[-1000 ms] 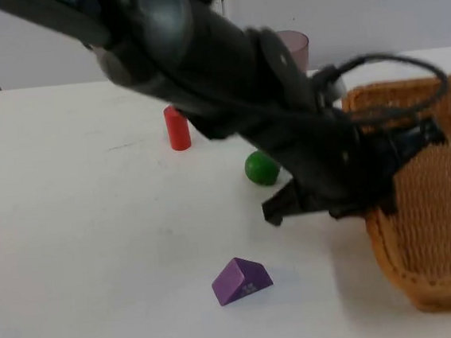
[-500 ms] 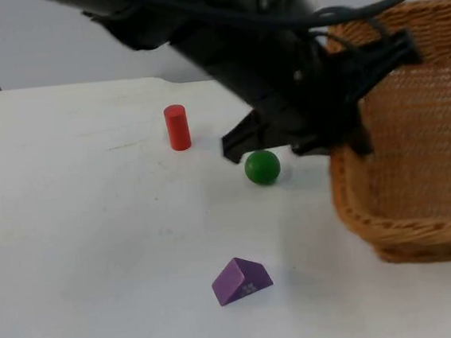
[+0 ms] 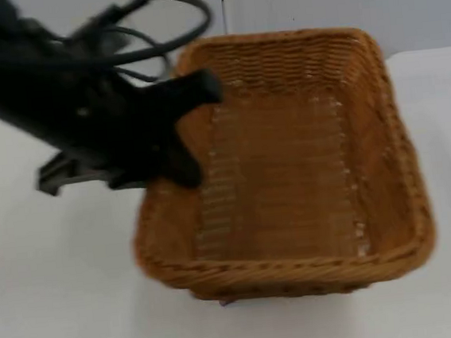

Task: Pick up the basket with the left hand and place the triangular block into the basket with the right hand.

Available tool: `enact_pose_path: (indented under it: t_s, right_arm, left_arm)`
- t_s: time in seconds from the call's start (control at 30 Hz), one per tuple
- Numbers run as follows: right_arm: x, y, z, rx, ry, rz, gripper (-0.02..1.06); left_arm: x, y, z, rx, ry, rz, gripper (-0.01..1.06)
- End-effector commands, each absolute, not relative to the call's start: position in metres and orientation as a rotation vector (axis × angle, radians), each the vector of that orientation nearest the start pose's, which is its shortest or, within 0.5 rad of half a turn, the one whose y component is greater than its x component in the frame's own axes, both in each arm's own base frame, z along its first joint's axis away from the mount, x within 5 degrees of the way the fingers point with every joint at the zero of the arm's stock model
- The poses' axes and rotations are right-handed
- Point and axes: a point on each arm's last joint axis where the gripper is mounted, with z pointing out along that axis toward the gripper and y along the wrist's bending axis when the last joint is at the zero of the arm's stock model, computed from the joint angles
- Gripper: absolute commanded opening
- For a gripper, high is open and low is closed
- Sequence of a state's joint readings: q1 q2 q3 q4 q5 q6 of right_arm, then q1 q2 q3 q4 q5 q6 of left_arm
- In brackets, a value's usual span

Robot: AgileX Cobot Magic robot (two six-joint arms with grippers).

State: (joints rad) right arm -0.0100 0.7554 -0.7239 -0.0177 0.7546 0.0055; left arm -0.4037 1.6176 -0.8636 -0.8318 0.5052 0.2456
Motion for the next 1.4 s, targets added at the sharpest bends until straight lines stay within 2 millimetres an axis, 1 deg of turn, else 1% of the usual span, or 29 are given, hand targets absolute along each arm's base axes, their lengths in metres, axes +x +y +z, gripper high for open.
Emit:
enact_pose_path:
  t_s: [0.0, 0.1, 0.13, 0.2, 0.27, 0.3, 0.37, 0.43, 0.47, 0.5, 0.57, 0.6, 0.63, 0.73, 0.8, 0.93, 1.03, 1.17, 1.2, 1.37]
  right_arm:
    - [0.139, -0.003, 0.323, 0.016, 2.262, -0.023, 1.05]
    - [0.139, -0.003, 0.323, 0.017, 2.262, -0.021, 1.05]
    - [0.139, -0.003, 0.323, 0.017, 2.262, -0.021, 1.05]
    - [0.139, -0.003, 0.323, 0.017, 2.262, -0.021, 1.05]
    - [0.139, -0.003, 0.323, 0.017, 2.260, -0.021, 1.05]
    - [0.139, -0.003, 0.323, 0.017, 2.260, -0.021, 1.05]
    - [0.139, -0.003, 0.323, 0.015, 2.260, -0.019, 1.05]
    - [0.139, -0.003, 0.323, 0.015, 2.260, -0.019, 1.05]
    - [0.139, -0.003, 0.323, 0.015, 2.260, -0.019, 1.05]
    - [0.139, -0.003, 0.323, 0.015, 2.260, -0.019, 1.05]
    - [0.140, -0.003, 0.323, 0.016, 2.258, -0.019, 1.05]
    - [0.140, -0.003, 0.323, 0.016, 2.258, -0.019, 1.05]
    - [0.140, -0.003, 0.323, 0.016, 2.258, -0.019, 1.05]
    - [0.140, -0.002, 0.323, 0.022, 2.251, -0.004, 1.05]
    - [0.140, -0.002, 0.324, 0.022, 2.247, -0.004, 1.05]
    - [0.140, -0.001, 0.324, 0.019, 2.247, 0.003, 1.05]
    - [0.140, 0.001, 0.324, -0.022, 2.247, 0.019, 1.05]
    - [0.147, 0.010, 0.318, -0.164, 2.291, 0.097, 1.05]
    - [0.147, 0.010, 0.318, -0.164, 2.291, 0.097, 1.05]
    - [0.169, 0.027, 0.300, -0.372, 2.415, 0.220, 1.05]
  left_arm:
    - [0.263, -0.129, 0.204, -0.058, 2.678, -0.808, 0.00]
    - [0.255, -0.094, 0.206, -0.112, 2.672, -0.784, 0.00]
    - [0.255, -0.094, 0.206, -0.112, 2.672, -0.784, 0.00]
    - [0.254, -0.071, 0.207, -0.122, 2.688, -0.787, 0.00]
    - [0.254, -0.053, 0.208, -0.128, 2.696, -0.796, 0.00]
    - [0.254, -0.053, 0.208, -0.128, 2.696, -0.796, 0.00]
    - [0.254, -0.029, 0.208, -0.174, 2.695, -0.803, 0.00]
    - [0.253, -0.010, 0.208, -0.209, 2.686, -0.802, 0.00]
    - [0.253, -0.010, 0.208, -0.209, 2.686, -0.802, 0.00]
    - [0.252, 0.003, 0.209, -0.237, 2.671, -0.818, 0.00]
    - [0.248, 0.018, 0.210, -0.212, 2.654, -0.838, 0.00]
    - [0.246, 0.026, 0.210, -0.226, 2.648, -0.843, 0.00]
    - [0.246, 0.026, 0.210, -0.226, 2.648, -0.843, 0.00]
    - [0.241, 0.046, 0.211, -0.317, 2.620, -0.836, 0.00]
    - [0.240, 0.053, 0.211, -0.351, 2.608, -0.828, 0.00]
    - [0.238, 0.056, 0.209, -0.337, 2.628, -0.804, 0.00]
    - [0.235, 0.056, 0.208, -0.321, 2.657, -0.796, 0.00]
    - [0.235, 0.055, 0.209, -0.326, 2.654, -0.816, 0.00]
    - [0.235, 0.055, 0.209, -0.326, 2.654, -0.816, 0.00]
    - [0.235, 0.055, 0.209, -0.322, 2.658, -0.817, 0.00]
